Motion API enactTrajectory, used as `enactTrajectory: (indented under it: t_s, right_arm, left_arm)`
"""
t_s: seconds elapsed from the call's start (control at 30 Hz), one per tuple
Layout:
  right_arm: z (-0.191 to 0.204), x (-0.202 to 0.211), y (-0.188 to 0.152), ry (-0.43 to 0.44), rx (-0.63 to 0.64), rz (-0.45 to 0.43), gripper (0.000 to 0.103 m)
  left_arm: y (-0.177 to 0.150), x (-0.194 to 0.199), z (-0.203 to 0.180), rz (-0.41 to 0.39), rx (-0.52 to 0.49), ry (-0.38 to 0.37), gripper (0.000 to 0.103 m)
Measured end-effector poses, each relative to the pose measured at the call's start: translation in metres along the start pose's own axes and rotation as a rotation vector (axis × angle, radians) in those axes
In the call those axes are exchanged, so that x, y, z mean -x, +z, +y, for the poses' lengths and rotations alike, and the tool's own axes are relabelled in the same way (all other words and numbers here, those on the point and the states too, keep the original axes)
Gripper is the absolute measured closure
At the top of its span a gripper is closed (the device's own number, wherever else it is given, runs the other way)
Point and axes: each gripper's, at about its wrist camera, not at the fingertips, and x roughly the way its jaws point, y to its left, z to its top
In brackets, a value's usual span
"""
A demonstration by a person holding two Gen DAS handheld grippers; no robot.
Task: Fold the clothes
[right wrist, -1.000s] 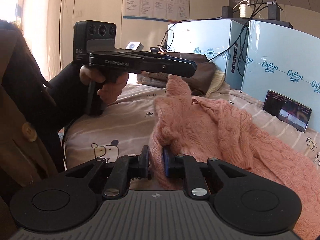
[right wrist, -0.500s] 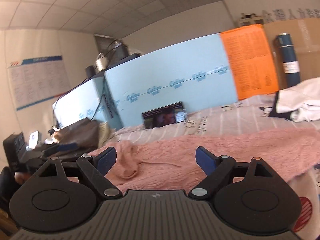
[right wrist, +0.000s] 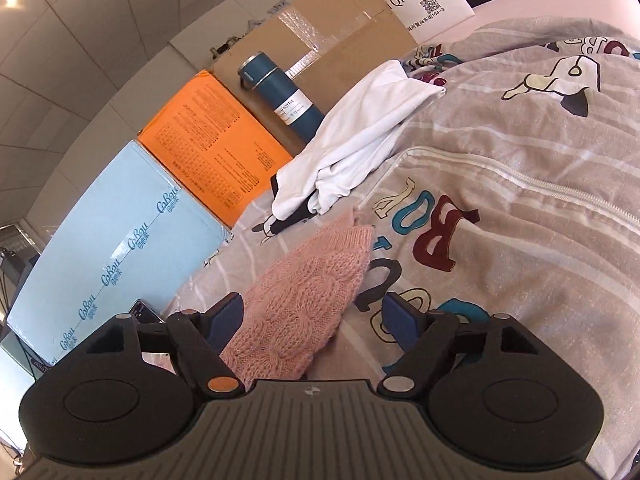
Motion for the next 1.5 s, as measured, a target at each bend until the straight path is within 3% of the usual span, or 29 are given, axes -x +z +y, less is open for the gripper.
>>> enactTrajectory:
  t_s: [0.1,0.13,0.2,0.3,0.5,0.53,0.57,0.63,0.77,0.8,0.87,0.97,1.07,1.13,1.2,1.23,1.43,1.5]
  right_arm:
    - [-0.002,-0.002,0.001,0.001,-0.011,-0.014,0.050]
    - [-0.002,-0.003,0.002,0.005,-0.020,-0.017,0.054]
    - [-0.002,-0.003,0.002,0.014,-0.034,-0.022,0.075]
    - [0.002,0.003,0.002,0.048,-0.013,-0.053,0.088]
    - [0.010,0.027,0.005,0.140,0.045,-0.124,0.098]
    - [0.010,0.031,0.005,0.155,0.051,-0.133,0.098]
    - [0.011,0.035,0.006,0.170,0.056,-0.142,0.098]
    - [0.013,0.044,0.007,0.196,0.064,-0.154,0.099]
    - [0.011,0.047,0.009,0.155,0.068,-0.115,0.092]
    - [0.009,0.047,0.009,0.147,0.063,-0.104,0.072]
    - [0.002,0.041,0.009,0.144,0.020,-0.067,0.043]
    - [-0.004,0.027,0.010,0.118,-0.008,-0.032,0.042]
    - [-0.002,0.009,0.013,0.065,-0.009,-0.007,0.043]
    - [-0.001,-0.003,0.016,0.029,-0.009,0.010,0.050]
    - [0.004,-0.011,0.015,0.027,0.027,0.019,0.088]
    - [0.007,-0.011,0.015,0.040,0.043,0.018,0.093]
    - [0.019,0.027,0.019,0.176,0.069,-0.075,0.096]
    - [0.020,0.052,0.019,0.194,0.112,-0.118,0.096]
  left_arm:
    - [0.007,0.010,-0.015,-0.083,-0.002,-0.143,0.006]
    - [0.007,0.006,-0.021,-0.056,-0.023,-0.174,0.006]
    - [0.006,-0.003,-0.035,-0.002,-0.066,-0.237,0.006]
    - [0.004,-0.017,-0.055,0.080,-0.131,-0.332,0.006]
    - [0.001,-0.044,-0.095,0.244,-0.260,-0.519,0.027]
    - [0.000,-0.048,-0.100,0.265,-0.280,-0.539,0.040]
    - [0.000,-0.049,-0.098,0.255,-0.295,-0.503,0.061]
    - [-0.002,-0.048,-0.097,0.231,-0.338,-0.423,0.079]
    - [-0.001,-0.048,-0.095,0.220,-0.336,-0.391,0.079]
    - [0.000,-0.048,-0.095,0.215,-0.341,-0.389,0.079]
    - [0.001,-0.046,-0.096,0.203,-0.342,-0.395,0.079]
    - [0.003,-0.045,-0.095,0.194,-0.332,-0.398,0.079]
    - [0.003,-0.045,-0.098,0.188,-0.341,-0.391,0.079]
    - [0.003,-0.043,-0.099,0.177,-0.345,-0.382,0.079]
    - [0.005,-0.043,-0.096,0.163,-0.327,-0.366,0.079]
    - [0.005,-0.043,-0.095,0.156,-0.313,-0.359,0.080]
    - [0.021,-0.030,-0.071,0.065,-0.203,-0.350,0.089]
    - [0.025,-0.022,-0.065,0.046,-0.166,-0.392,0.090]
